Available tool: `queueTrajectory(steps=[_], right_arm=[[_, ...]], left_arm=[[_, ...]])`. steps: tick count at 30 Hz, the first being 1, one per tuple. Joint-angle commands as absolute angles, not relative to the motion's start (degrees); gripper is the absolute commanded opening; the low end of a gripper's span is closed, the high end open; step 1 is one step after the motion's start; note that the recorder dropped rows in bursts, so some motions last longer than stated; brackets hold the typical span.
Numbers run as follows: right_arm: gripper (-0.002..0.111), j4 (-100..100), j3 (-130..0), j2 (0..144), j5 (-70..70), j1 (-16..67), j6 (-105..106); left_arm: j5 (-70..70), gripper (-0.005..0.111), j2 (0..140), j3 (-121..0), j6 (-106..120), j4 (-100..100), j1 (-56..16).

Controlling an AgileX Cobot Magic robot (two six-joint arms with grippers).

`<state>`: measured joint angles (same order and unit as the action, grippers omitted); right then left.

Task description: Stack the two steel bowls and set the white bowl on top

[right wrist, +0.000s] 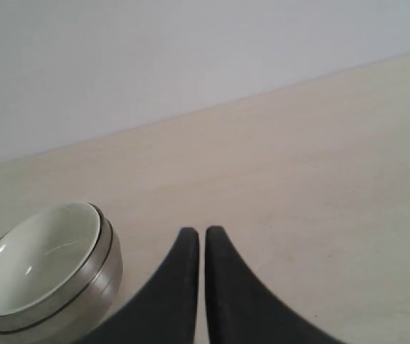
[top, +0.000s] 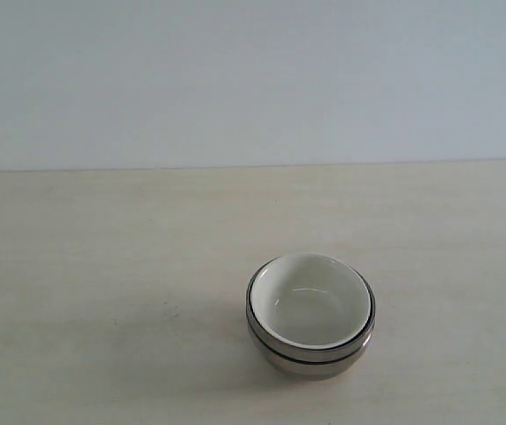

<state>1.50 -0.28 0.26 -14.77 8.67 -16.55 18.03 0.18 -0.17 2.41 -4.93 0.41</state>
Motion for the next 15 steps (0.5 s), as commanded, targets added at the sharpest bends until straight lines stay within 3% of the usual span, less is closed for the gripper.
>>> queueTrajectory(steps=[1,15], right_arm=[[0.000,3.1,0.0,0.0,-15.3,8.5,-16.1],[0.000,1.6,0.0,0.0,-15.3,8.5,-16.1]], left_arm=[[17.6,0.004,0.0,0.0,2.1,-4.9,0.1],[17.6,0.004,0.0,0.0,2.1,-4.9,0.1]])
